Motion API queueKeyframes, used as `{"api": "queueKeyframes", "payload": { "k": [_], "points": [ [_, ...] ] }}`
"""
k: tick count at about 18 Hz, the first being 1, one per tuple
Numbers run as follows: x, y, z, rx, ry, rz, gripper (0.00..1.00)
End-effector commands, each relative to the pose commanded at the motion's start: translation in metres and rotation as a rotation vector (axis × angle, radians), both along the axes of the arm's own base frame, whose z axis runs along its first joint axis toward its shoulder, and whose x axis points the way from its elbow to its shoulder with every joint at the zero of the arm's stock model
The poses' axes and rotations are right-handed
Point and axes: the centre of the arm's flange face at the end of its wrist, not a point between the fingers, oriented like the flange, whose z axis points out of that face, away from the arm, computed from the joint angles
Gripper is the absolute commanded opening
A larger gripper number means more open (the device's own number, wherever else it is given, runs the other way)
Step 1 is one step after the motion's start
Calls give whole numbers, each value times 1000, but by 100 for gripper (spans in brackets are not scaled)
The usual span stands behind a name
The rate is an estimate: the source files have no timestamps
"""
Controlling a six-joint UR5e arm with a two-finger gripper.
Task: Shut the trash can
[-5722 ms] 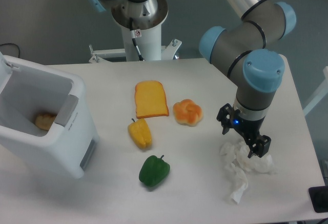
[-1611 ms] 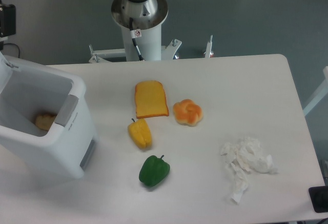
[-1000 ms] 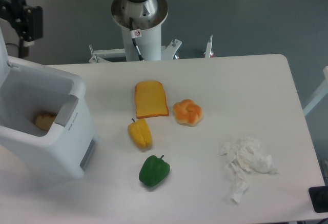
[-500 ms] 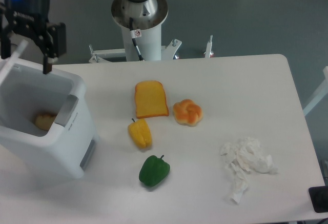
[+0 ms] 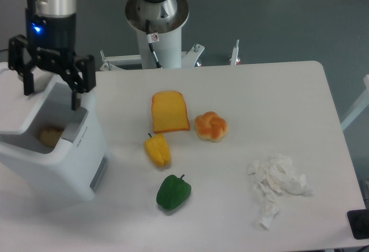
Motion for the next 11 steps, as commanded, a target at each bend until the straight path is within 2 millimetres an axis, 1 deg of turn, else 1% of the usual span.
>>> {"api": "queueKeyframes", "payload": {
  "k": [3,11],
  "points": [
    [-3,4,-10,-17,-8,1,100],
    [-9,14,-28,-42,-23,4,100]
  ]
}}
